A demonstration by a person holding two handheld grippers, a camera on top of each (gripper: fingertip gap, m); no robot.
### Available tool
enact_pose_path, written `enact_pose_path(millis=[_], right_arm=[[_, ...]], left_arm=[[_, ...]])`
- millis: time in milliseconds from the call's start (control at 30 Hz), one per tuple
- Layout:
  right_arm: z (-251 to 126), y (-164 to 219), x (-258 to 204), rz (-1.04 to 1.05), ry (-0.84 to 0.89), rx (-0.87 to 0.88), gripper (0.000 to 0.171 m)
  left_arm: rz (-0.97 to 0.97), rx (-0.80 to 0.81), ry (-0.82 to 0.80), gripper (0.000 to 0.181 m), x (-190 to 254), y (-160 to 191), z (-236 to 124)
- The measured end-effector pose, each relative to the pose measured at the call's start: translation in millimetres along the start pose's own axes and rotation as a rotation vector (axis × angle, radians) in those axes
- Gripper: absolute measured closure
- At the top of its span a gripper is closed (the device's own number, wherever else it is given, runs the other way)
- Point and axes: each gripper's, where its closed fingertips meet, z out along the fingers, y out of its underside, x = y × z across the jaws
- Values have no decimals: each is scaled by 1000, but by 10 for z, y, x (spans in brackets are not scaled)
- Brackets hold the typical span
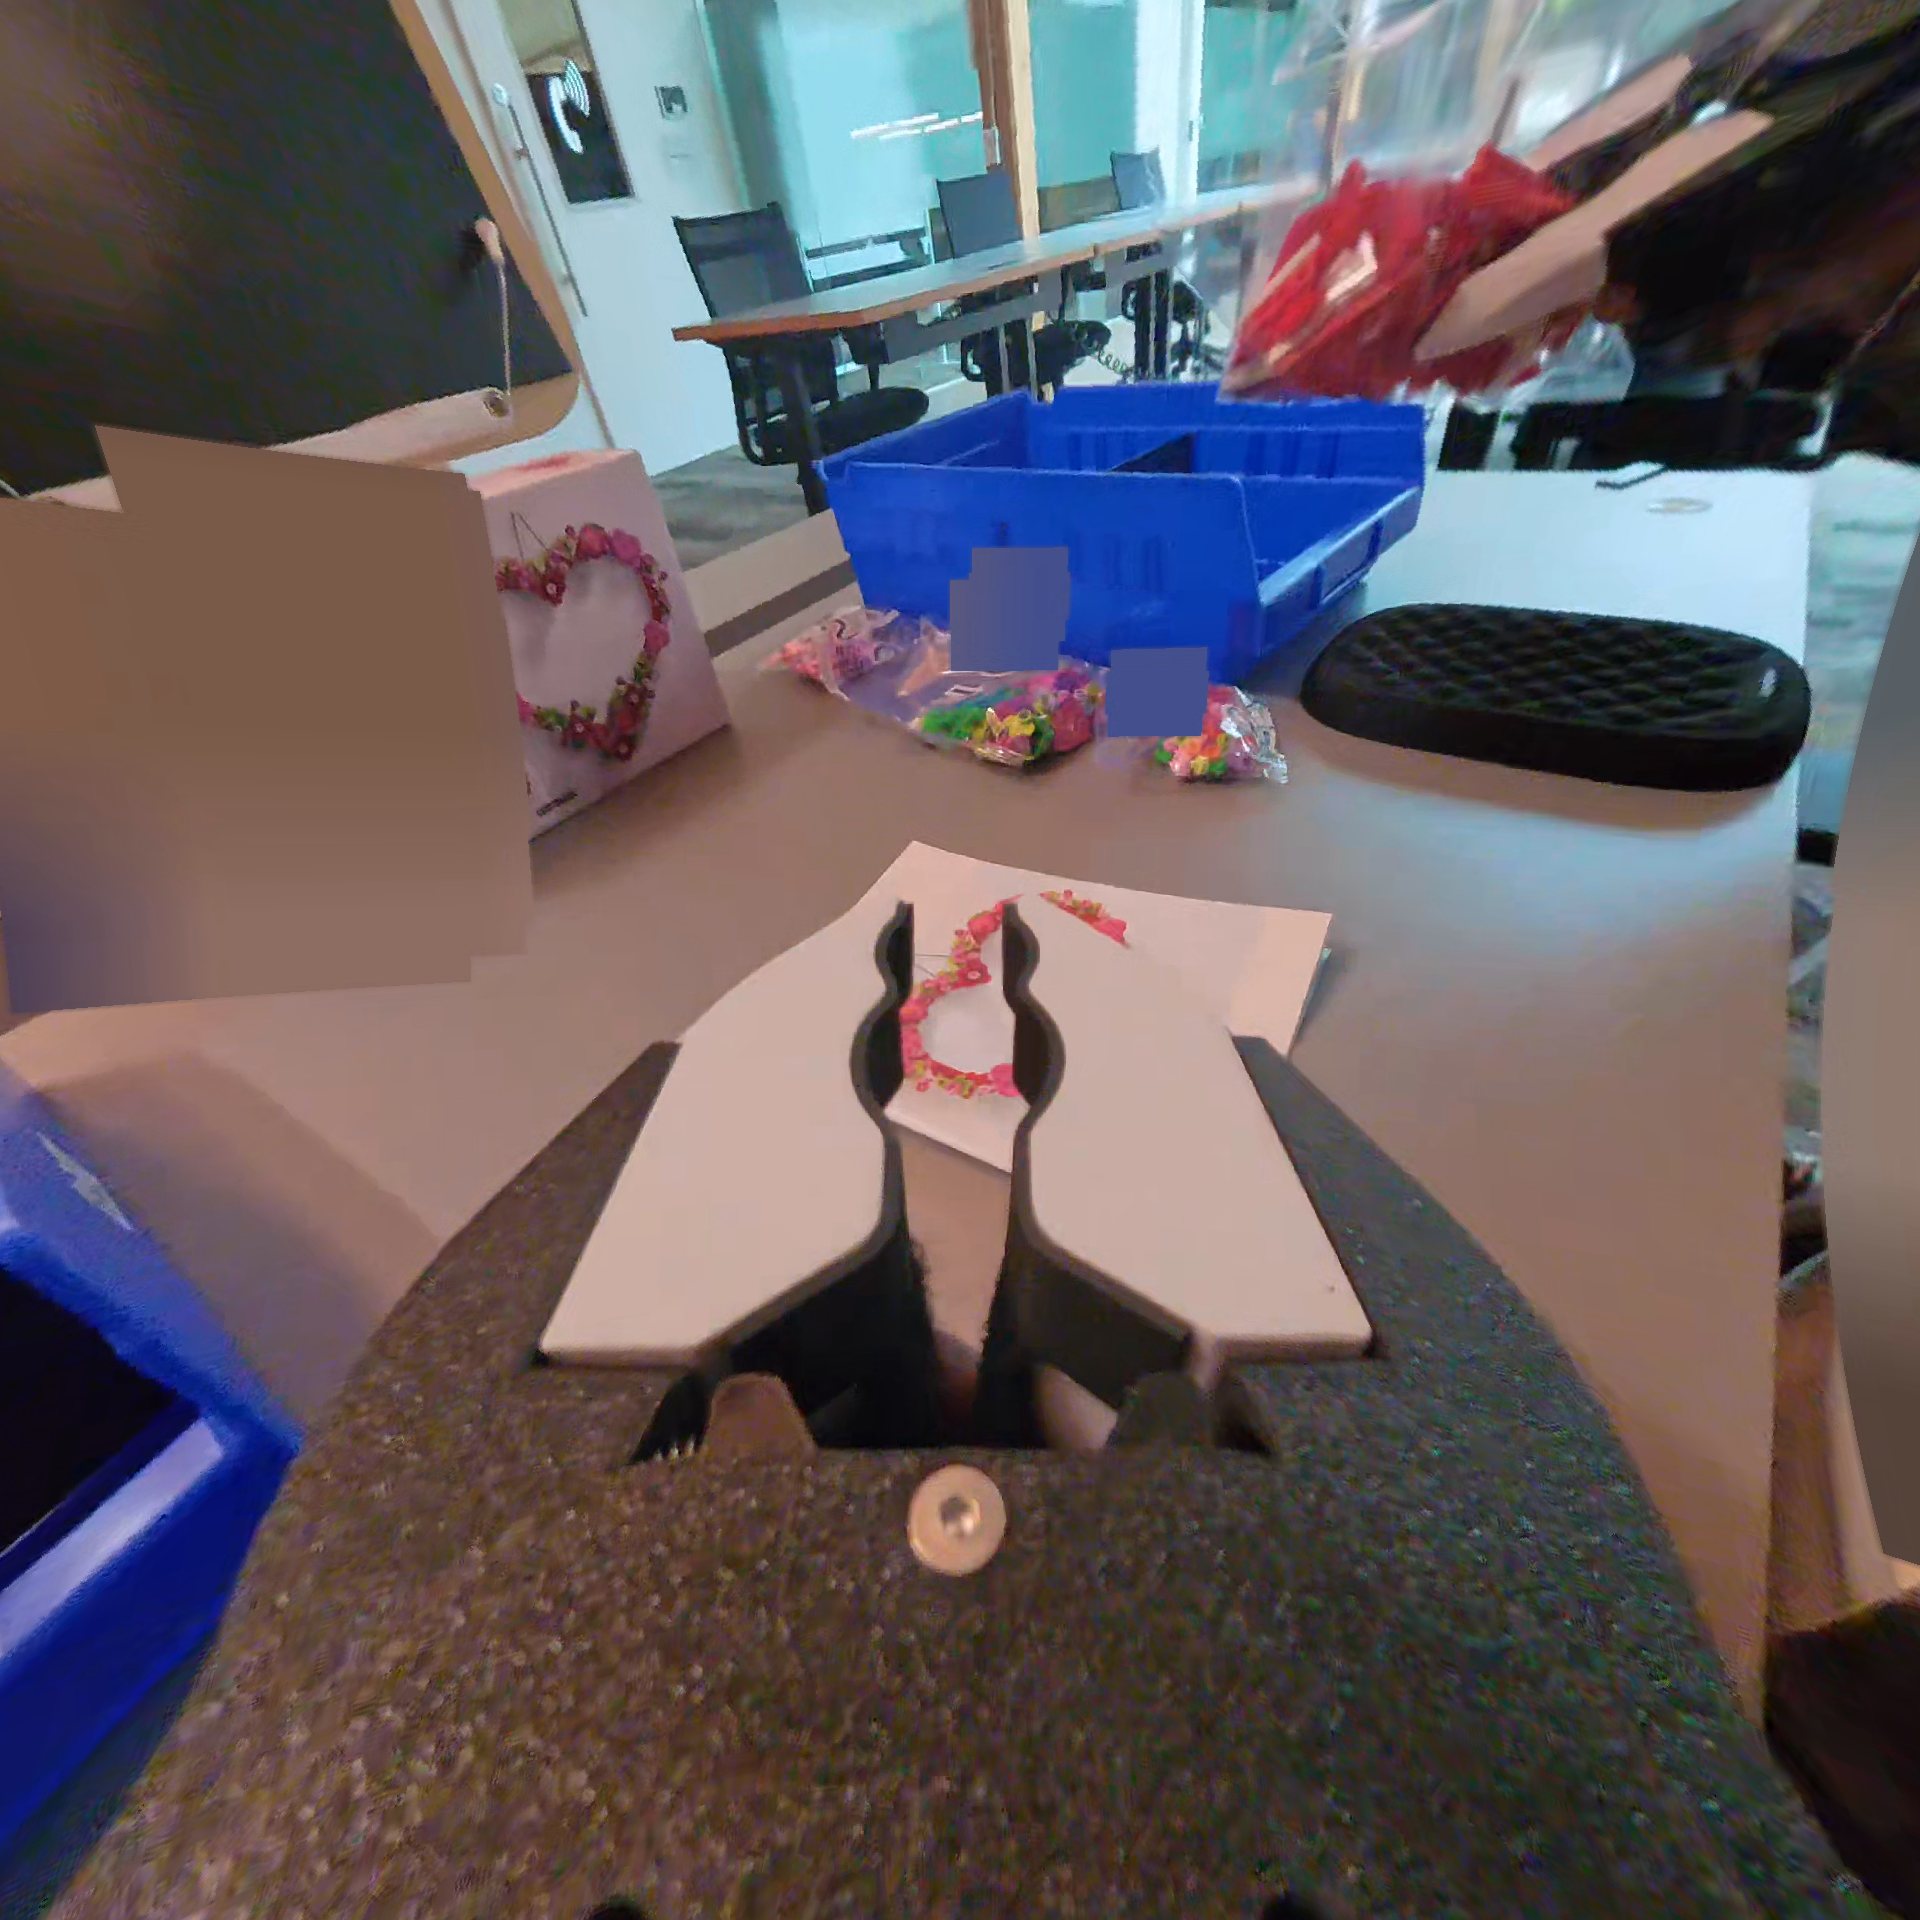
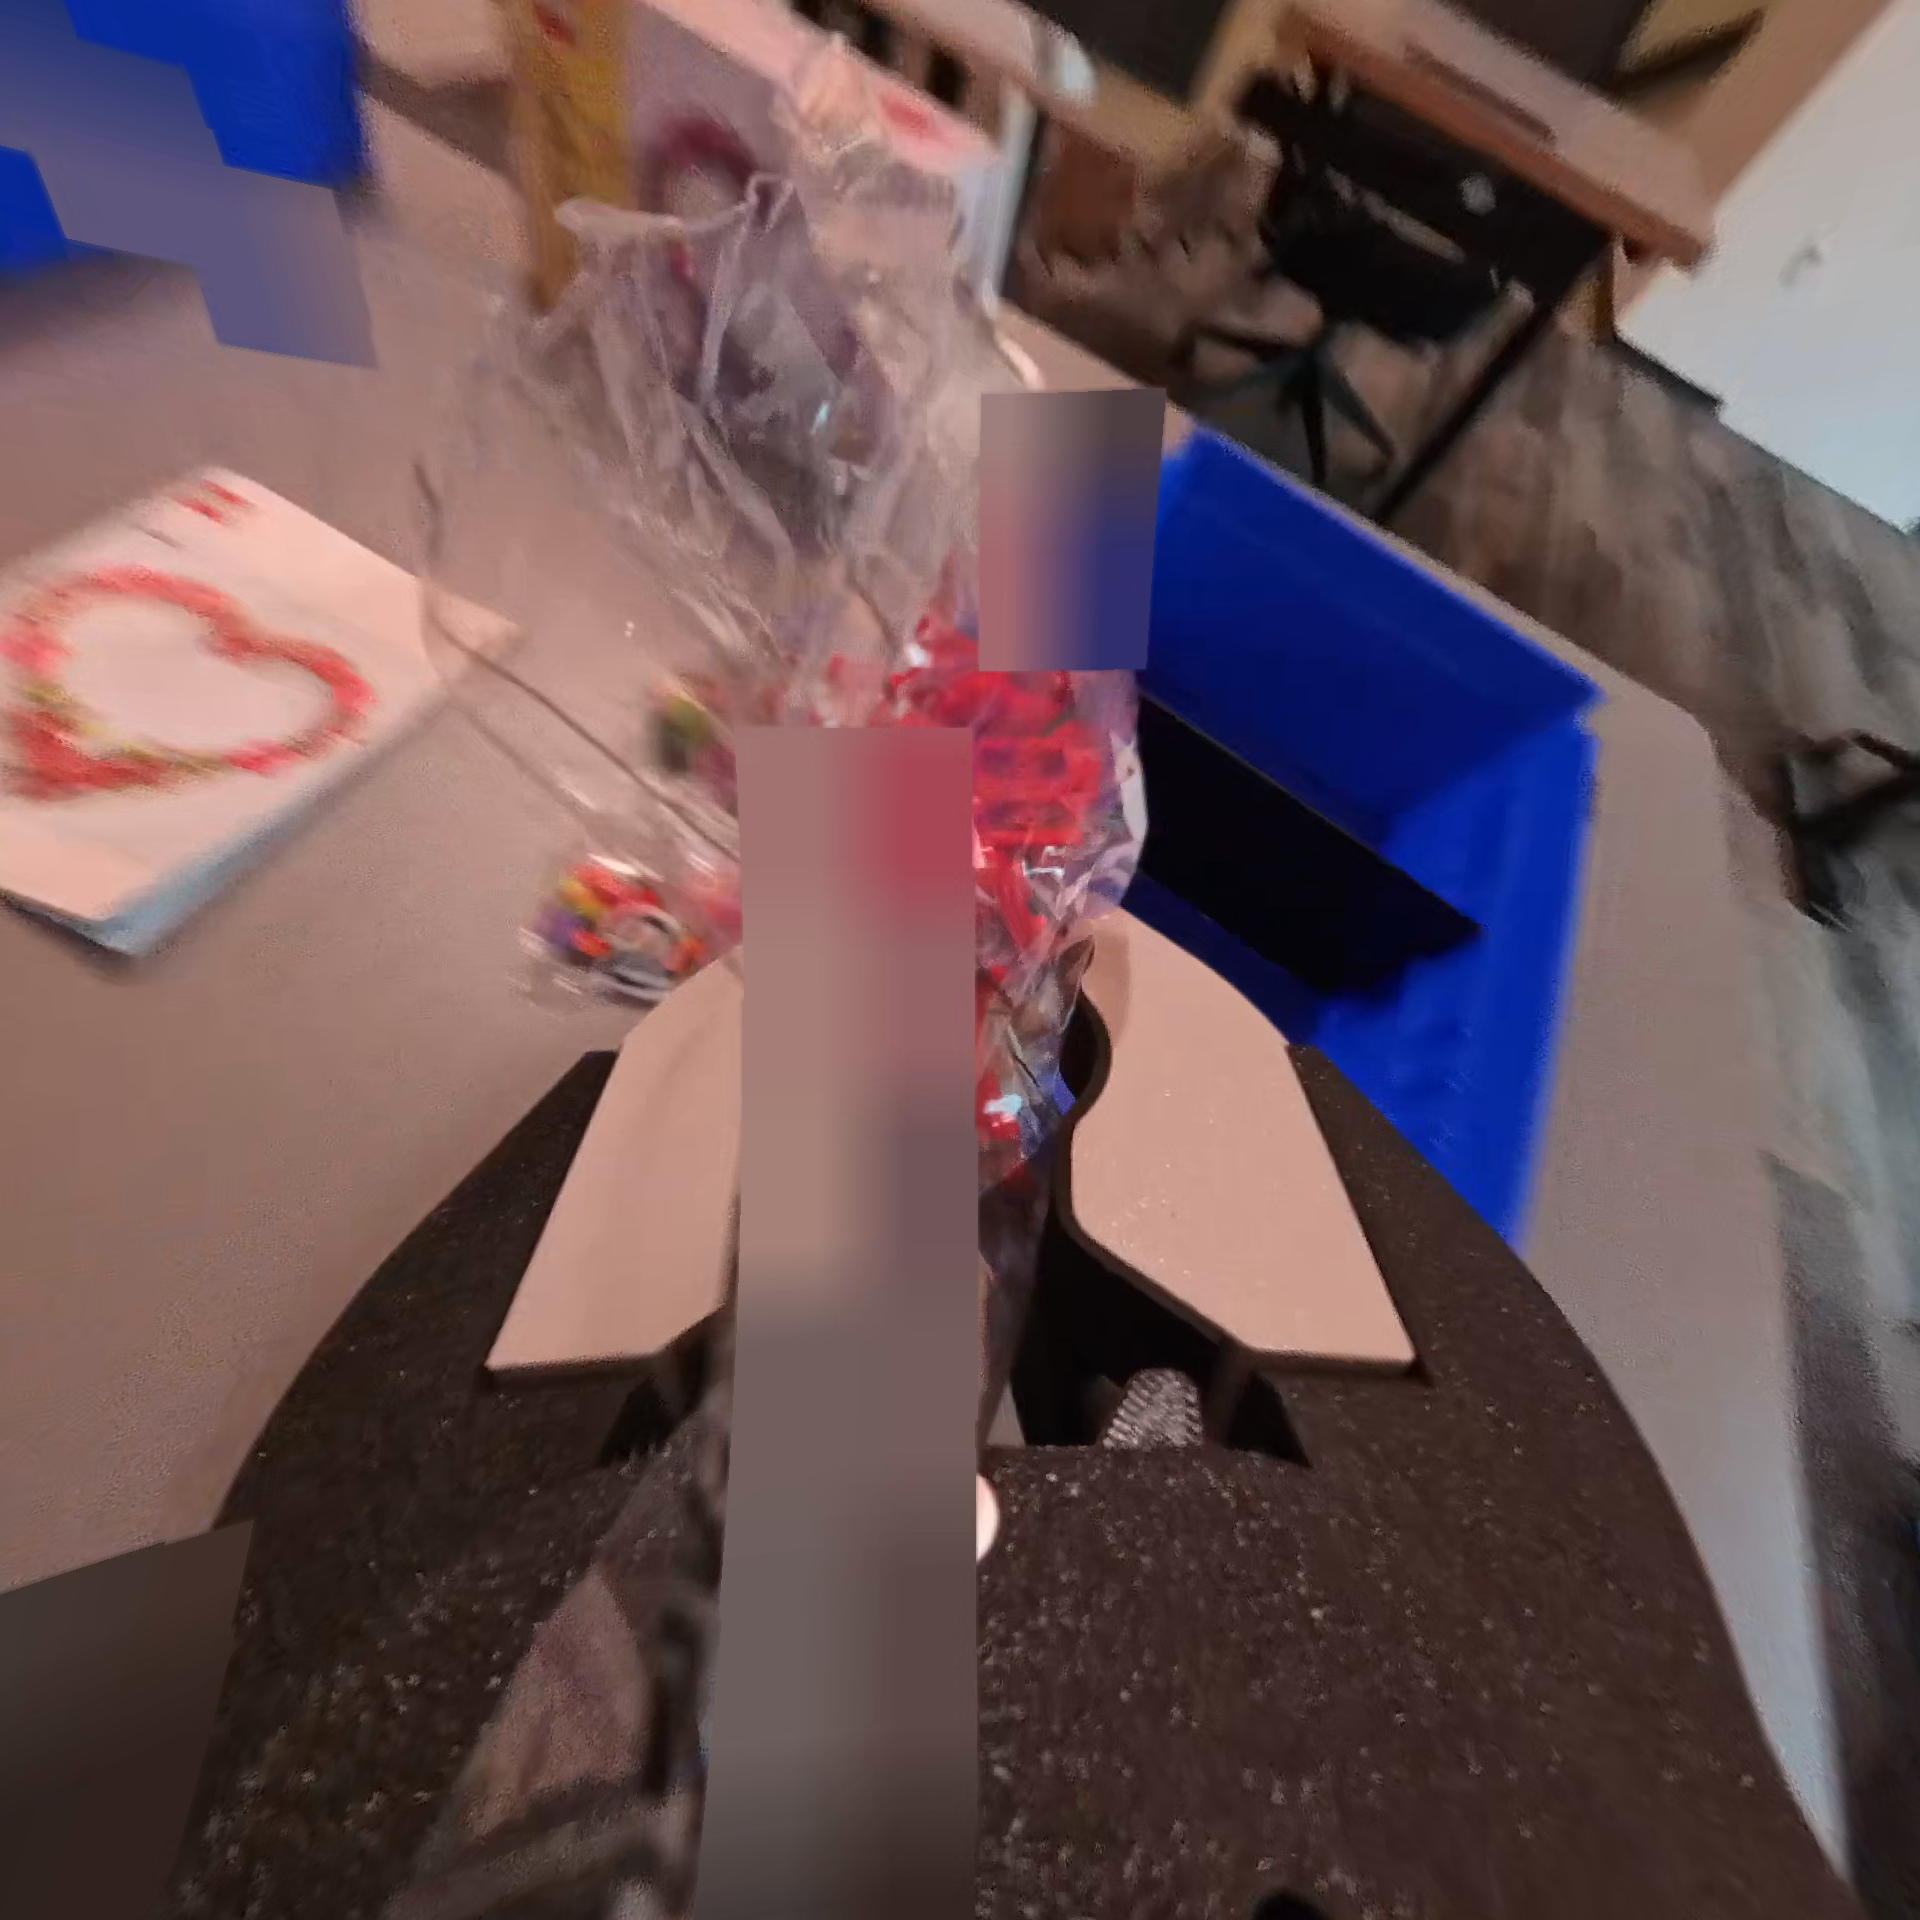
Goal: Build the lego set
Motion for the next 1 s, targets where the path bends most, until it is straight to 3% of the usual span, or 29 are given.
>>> enact_pose_path(millis=[133, 267, 533, 767, 1000], right_arm=[[69, 487, 557, -55, 101, -247, 133], [176, 712, 770, -224, 155, -491, 133], [339, 767, 1018, -680, 138, -903, 133], [446, 687, 1028, -1072, 26, -1105, 133], [528, 584, 1036, -1207, -150, -1287, 129]], left_arm=[[96, 17, -9, 165, 68, 25, 33], [174, 20, 2, 165, 135, 27, 72], [116, 35, 59, 164, 113, 45, 73], [132, 39, 70, 164, 96, 6, 37], [146, 35, 77, 164, 111, 16, 36]])
